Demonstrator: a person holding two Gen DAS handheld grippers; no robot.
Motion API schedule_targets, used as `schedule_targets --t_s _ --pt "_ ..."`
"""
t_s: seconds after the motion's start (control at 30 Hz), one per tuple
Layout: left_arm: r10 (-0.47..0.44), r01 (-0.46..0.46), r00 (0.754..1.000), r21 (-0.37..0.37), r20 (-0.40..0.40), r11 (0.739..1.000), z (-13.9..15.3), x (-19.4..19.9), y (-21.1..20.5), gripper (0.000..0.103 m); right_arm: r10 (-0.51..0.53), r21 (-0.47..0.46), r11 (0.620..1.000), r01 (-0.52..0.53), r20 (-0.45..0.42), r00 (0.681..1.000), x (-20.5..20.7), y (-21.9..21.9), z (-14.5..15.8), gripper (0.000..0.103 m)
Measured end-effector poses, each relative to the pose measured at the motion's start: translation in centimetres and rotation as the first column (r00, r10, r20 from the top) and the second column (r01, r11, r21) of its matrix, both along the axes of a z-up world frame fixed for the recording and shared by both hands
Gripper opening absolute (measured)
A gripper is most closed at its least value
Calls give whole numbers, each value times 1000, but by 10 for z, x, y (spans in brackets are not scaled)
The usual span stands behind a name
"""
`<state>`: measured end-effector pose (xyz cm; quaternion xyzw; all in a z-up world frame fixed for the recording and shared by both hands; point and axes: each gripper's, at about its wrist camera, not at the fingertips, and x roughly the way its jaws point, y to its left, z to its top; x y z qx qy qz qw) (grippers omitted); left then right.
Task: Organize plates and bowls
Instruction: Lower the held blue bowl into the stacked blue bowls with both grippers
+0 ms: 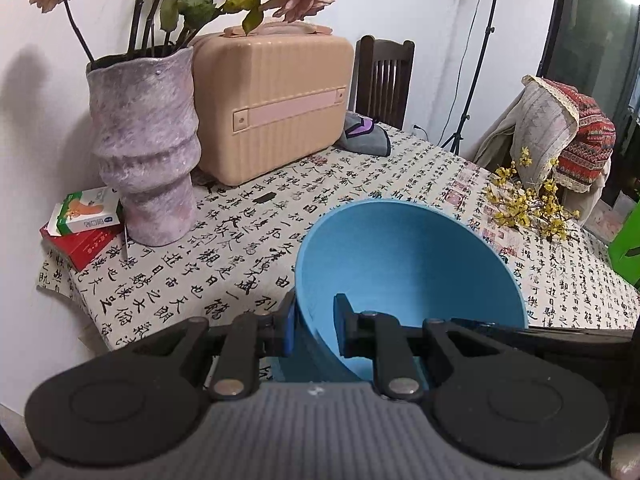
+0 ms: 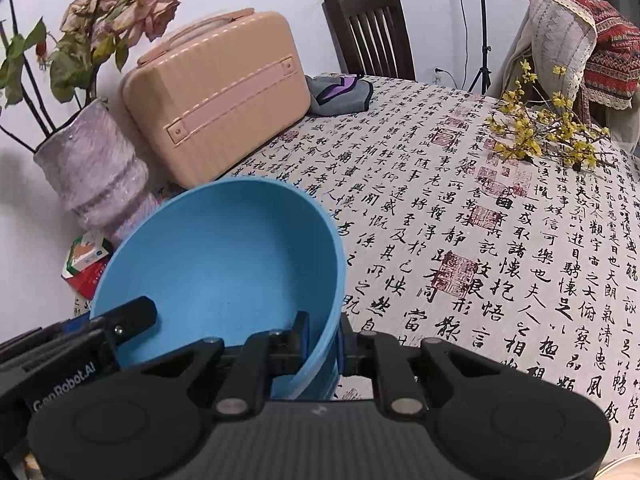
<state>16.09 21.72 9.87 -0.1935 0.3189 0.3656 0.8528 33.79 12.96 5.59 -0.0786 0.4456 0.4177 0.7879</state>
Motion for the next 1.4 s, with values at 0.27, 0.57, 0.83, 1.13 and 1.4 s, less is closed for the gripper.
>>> schedule_targets --t_s 0.27,0.57,0.83,1.13,1.4 --pt "-1 1 1000 -10 -16 1000 -6 -3 1 19 25 -25 999 -24 39 999 -7 4 -4 13" --pt "-11 11 999 -11 -41 1000 -13 -3 2 19 52 -55 997 -47 96 994 -15 6 -10 13" --pt "-16 15 997 -18 -69 1000 -23 -3 3 19 87 -73 995 -75 168 982 -23 9 -15 13" --pt "-27 28 996 3 -90 1000 -25 -3 2 19 131 -110 988 -105 260 957 -33 12 -19 14" --pt "-45 46 994 10 -102 999 -27 -1 3 19 140 -129 986 -107 291 946 -35 16 -23 14"
